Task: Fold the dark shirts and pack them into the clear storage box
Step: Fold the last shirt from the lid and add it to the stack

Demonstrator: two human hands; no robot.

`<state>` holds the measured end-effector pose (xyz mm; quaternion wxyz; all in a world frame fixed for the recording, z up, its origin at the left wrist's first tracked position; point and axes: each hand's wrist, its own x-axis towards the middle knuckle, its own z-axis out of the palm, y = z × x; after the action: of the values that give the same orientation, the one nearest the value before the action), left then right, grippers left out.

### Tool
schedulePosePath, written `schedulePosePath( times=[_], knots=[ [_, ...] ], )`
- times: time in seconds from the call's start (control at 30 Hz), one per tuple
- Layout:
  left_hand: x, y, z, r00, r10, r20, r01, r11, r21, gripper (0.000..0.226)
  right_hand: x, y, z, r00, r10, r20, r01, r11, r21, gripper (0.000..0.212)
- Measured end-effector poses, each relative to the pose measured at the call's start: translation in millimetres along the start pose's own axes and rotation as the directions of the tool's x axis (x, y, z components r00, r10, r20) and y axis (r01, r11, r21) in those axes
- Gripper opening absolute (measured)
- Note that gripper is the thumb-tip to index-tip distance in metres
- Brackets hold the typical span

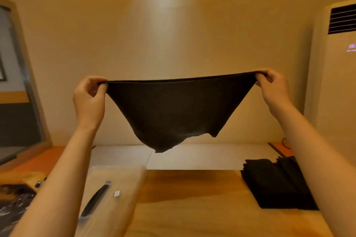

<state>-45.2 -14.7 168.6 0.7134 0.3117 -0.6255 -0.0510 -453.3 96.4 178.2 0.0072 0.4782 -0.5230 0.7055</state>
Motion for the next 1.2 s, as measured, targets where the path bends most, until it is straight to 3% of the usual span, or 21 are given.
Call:
schedulePosePath(
  times=[0.3, 0.43, 0.6, 0.83, 1.2],
  knots=[
    [-212.8, -0.3, -85.8, 0.935, -0.349, 0.062, 0.351, 0.936, -0.024, 0.023, -196.8, 40.1, -45.8, 0.966, 0.218, 0.139, -0.226, 0.973, 0.045, 0.021],
    [-266.5, 1.1, -106.6, 0.896, -0.433, 0.098, 0.433, 0.901, 0.021, 0.028, -256.3, 44.5, -62.0, 0.949, 0.287, 0.128, -0.289, 0.957, 0.002, 0.022],
    [-292.2, 12.5, -124.1, 0.893, -0.425, 0.151, 0.419, 0.905, 0.071, 0.031, -300.1, 33.1, -88.9, 0.964, 0.260, 0.063, -0.258, 0.965, -0.038, 0.024],
    [-304.2, 39.0, -156.2, 0.891, -0.403, 0.209, 0.412, 0.911, 0.000, 0.024, -332.9, 3.3, -137.6, 0.982, 0.175, -0.068, -0.177, 0.984, -0.018, 0.028],
    [-316.8, 50.0, -151.9, 0.817, -0.466, 0.340, 0.492, 0.871, 0.010, 0.018, -345.1, -4.1, -144.9, 0.951, 0.310, -0.012, -0.311, 0.950, -0.042, 0.027]
  ],
)
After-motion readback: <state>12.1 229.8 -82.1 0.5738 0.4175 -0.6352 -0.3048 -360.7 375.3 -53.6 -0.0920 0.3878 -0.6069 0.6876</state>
